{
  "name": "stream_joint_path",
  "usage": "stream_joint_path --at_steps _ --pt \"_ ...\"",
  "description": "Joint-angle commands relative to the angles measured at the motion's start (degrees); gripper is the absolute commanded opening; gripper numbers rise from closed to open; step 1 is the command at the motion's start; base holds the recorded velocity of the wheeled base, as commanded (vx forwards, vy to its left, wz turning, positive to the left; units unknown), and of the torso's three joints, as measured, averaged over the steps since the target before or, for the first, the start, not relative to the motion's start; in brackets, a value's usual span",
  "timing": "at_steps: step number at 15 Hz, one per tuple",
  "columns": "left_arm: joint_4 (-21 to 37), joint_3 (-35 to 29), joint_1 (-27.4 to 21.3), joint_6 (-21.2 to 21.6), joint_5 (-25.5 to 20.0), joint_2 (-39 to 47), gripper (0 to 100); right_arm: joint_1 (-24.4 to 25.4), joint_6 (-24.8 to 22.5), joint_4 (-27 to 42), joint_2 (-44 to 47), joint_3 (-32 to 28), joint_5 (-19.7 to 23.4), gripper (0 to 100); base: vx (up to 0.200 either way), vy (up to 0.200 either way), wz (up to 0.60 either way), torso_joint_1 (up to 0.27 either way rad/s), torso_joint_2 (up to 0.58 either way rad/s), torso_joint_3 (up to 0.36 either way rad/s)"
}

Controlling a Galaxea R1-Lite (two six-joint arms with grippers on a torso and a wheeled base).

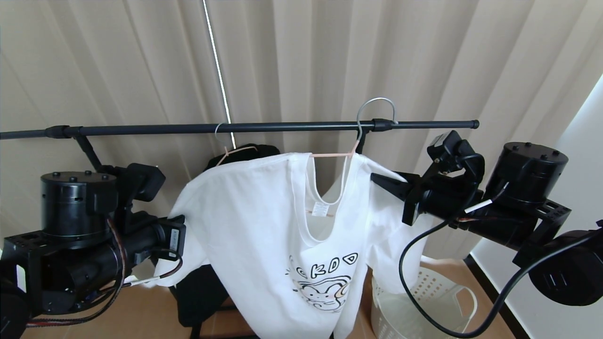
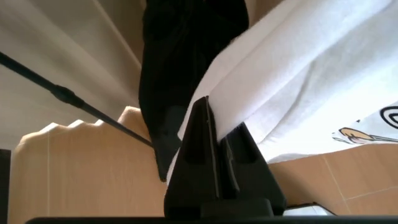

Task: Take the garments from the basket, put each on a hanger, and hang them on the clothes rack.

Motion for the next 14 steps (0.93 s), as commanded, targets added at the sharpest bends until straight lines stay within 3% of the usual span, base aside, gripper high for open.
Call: stream_joint_path --at_steps 1,13,14 --pt "0.0 0.2 1.0 -0.5 0.1 -0.2 0 -0.2 0.0 0.0 0.2 -0.1 0.0 0 0.000 0.000 0.00 0.000 0.00 0.000" --pt "0.0 2.5 2.8 -2.2 0.1 -0.8 0 -0.8 -0.1 0.0 0.6 -0.3 0.0 0 0.000 0.000 0.00 0.000 0.00 0.000" --pt "0.0 2.5 2.7 -2.2 0.0 -0.9 100 -0.8 0.0 0.0 0.5 -0.3 0.0 0 0.000 0.000 0.00 0.000 0.00 0.000"
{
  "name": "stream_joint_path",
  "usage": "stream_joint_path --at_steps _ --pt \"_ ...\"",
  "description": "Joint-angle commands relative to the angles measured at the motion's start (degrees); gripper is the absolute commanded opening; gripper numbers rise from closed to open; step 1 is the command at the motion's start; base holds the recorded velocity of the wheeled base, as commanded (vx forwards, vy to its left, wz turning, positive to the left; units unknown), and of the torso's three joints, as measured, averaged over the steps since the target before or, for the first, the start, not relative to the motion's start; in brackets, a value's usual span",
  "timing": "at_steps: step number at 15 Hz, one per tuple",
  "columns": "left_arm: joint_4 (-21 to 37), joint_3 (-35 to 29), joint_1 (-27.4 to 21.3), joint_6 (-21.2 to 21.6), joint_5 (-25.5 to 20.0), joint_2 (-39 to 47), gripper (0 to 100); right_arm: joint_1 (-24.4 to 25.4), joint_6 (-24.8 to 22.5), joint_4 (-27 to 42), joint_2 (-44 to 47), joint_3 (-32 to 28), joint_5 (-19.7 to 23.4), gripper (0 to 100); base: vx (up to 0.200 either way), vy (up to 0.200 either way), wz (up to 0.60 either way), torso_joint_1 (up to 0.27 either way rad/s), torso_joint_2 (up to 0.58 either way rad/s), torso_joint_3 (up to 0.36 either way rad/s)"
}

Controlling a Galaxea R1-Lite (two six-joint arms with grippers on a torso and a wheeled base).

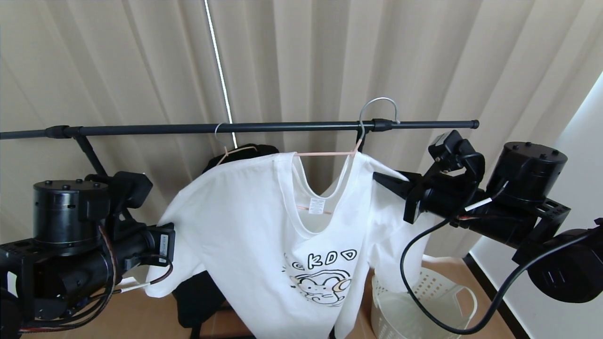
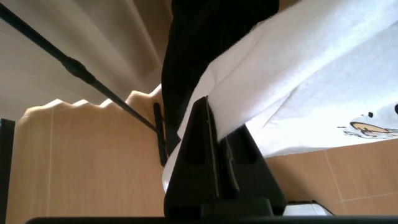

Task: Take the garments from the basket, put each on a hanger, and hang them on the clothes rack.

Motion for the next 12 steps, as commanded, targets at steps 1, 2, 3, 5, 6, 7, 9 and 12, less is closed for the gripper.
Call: stream_joint_path --at_steps 1,2,3,5,6,7,9,12 --pt "0.0 0.1 -0.1 0.0 0.0 -0.5 100 0.0 0.0 0.0 0.1 0.1 0.0 0 0.000 0.000 0.00 0.000 0.00 0.000" --pt "0.0 0.2 -0.1 0.0 -0.3 -1.5 100 0.0 0.0 0.0 0.1 0.1 0.0 0 0.000 0.000 0.00 0.000 0.00 0.000" --pt "0.1 0.7 -0.2 0.1 -0.8 -3.0 100 0.0 -0.1 0.0 0.1 0.1 0.0 0 0.000 0.000 0.00 0.000 0.00 0.000" --pt "0.5 1.5 -0.4 0.8 -5.2 -6.9 100 0.0 -0.1 0.0 0.3 0.2 0.1 0 0.000 0.000 0.00 0.000 0.00 0.000" --pt "1.8 0.6 -0.4 1.9 -9.0 -9.5 100 -0.2 -0.1 0.0 0.5 0.1 0.1 0 0.000 0.000 0.00 0.000 0.00 0.000" --pt "2.8 -0.2 -0.4 2.7 -10.2 -10.4 100 -0.2 -0.1 0.0 0.8 0.1 0.1 0 0.000 0.000 0.00 0.000 0.00 0.000" --pt "9.3 -6.0 -0.6 4.2 -13.4 -12.4 100 -0.2 -0.2 0.0 1.5 0.2 0.1 0 0.000 0.000 0.00 0.000 0.00 0.000" --pt "30.3 -25.4 -1.8 4.7 -23.4 -12.8 100 -1.1 -1.7 0.0 1.4 0.4 3.4 0 0.000 0.000 0.00 0.000 0.00 0.000"
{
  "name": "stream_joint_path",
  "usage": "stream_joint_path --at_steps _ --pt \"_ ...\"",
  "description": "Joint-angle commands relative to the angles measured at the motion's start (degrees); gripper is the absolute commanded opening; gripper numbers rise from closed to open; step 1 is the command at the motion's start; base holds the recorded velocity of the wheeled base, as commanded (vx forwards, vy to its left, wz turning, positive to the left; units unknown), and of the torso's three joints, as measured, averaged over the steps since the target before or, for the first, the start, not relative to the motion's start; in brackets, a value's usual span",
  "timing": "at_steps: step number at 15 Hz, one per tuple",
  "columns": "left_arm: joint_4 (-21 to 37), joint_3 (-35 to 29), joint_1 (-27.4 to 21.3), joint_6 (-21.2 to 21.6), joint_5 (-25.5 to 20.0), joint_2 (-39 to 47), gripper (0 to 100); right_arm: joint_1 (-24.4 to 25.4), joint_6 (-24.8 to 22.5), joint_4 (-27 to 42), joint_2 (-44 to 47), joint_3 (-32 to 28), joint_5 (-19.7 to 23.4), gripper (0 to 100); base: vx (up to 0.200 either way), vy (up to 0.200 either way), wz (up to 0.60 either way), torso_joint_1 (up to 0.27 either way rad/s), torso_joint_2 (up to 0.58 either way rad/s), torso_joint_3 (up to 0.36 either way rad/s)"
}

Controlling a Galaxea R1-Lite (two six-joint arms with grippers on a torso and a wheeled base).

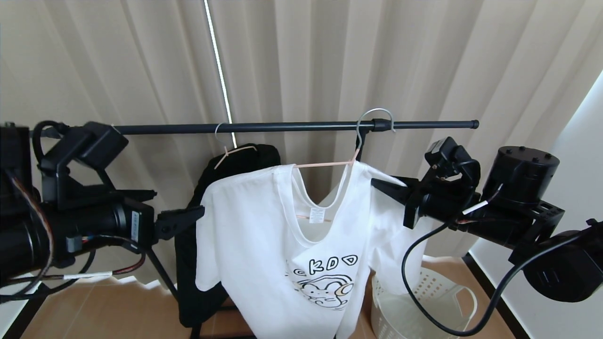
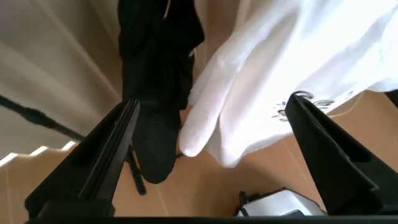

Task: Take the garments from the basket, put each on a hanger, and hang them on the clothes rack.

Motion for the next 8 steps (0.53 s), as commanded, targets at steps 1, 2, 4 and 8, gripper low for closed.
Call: stream_joint_path --at_steps 1,2,4,8 --pt "14.9 -17.2 -1.1 2.1 -6.8 1.0 100 -0.2 -0.1 0.0 -0.3 0.3 0.2 0 0.000 0.000 0.00 0.000 0.00 0.000" --pt "19.3 -22.7 -1.1 4.4 -8.5 3.8 100 -0.1 -0.1 0.0 -0.6 0.8 0.2 0 0.000 0.000 0.00 0.000 0.00 0.000" --pt "25.0 -31.5 -1.8 8.9 -10.4 9.7 100 0.0 -0.2 0.0 -1.0 1.4 0.2 0 0.000 0.000 0.00 0.000 0.00 0.000" --pt "32.1 -42.1 -6.0 15.2 -18.5 18.4 100 0.4 -1.5 0.0 -1.0 1.8 0.2 0 0.000 0.000 0.00 0.000 0.00 0.000"
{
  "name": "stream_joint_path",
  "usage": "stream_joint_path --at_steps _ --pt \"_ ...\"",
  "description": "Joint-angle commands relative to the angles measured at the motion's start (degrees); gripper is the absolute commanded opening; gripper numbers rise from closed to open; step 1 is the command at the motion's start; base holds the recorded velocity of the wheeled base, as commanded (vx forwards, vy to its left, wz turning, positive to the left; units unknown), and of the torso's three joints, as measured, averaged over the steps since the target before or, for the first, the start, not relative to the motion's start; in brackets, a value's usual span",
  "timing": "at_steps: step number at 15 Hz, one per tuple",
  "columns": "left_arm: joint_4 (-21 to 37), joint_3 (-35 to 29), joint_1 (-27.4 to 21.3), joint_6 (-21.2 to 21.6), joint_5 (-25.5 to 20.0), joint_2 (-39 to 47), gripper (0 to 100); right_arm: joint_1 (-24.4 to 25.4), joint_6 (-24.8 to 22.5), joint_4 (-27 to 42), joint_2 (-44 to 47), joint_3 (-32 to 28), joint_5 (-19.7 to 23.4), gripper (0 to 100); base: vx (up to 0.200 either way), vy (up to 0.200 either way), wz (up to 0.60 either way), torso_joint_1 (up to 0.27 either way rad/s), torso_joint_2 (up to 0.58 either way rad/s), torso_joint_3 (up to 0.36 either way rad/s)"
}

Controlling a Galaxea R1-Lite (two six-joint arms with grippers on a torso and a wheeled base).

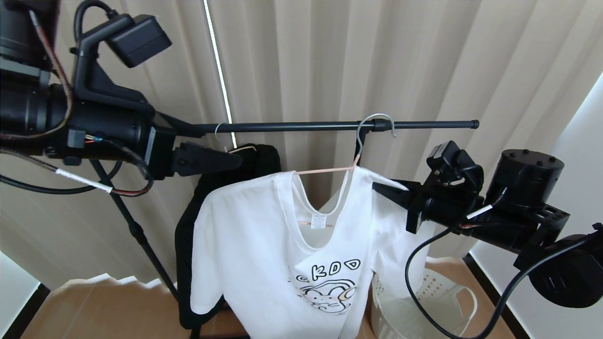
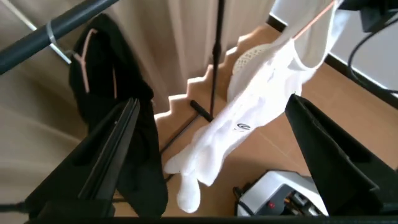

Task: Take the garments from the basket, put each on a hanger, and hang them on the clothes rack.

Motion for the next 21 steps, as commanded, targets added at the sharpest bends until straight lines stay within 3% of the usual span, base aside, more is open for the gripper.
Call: stream_joint_path --at_steps 1,3,7,21 --pt "2.1 -5.8 -3.0 4.8 -4.7 8.5 100 0.7 -0.5 0.0 -0.2 0.6 -0.1 0 0.000 0.000 0.00 0.000 0.00 0.000" --pt "2.2 -6.4 -4.7 8.3 -5.9 11.4 100 1.3 -0.9 0.0 -0.7 1.2 -0.1 0 0.000 0.000 0.00 0.000 0.00 0.000" --pt "2.0 -6.3 -6.9 10.6 -6.5 14.0 100 1.8 -0.9 0.0 -1.3 1.3 -0.2 0 0.000 0.000 0.00 0.000 0.00 0.000" --pt "2.0 -2.5 -7.7 13.2 -7.6 14.6 100 1.8 -0.9 0.0 -1.5 1.2 -0.2 0 0.000 0.000 0.00 0.000 0.00 0.000"
